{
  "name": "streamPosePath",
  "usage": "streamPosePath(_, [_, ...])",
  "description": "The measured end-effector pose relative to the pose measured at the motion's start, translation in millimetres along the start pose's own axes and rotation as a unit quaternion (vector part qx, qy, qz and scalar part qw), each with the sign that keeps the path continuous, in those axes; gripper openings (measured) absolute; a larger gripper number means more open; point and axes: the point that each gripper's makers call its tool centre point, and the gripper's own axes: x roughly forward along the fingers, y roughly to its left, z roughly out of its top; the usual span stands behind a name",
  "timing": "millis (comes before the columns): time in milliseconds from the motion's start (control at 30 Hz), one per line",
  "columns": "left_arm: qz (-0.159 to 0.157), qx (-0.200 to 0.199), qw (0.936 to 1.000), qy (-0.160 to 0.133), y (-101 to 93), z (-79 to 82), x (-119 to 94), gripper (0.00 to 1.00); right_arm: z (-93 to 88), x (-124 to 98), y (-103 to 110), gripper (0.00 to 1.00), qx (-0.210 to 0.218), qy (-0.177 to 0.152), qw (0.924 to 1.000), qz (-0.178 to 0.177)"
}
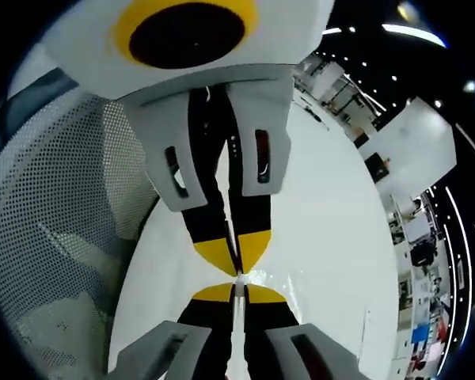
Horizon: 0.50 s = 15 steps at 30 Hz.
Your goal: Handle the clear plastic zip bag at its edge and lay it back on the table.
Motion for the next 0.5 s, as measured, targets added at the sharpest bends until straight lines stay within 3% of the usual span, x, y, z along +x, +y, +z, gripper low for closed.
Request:
streamPosePath(267, [-0.001,0.006,1.0,0.003,-0.3,0.2,-0.7,0.0,0.6,-0.4,0.3,0.0,0.011,0.001,0.9999,-0.002])
streamPosePath(500, [-0.001,0.013,0.9999,0.004,-1.7,0.7,0.8,0.0,-0.6,-2.6,1.2,0.0,-0.009,0.006,0.9999,-0.003])
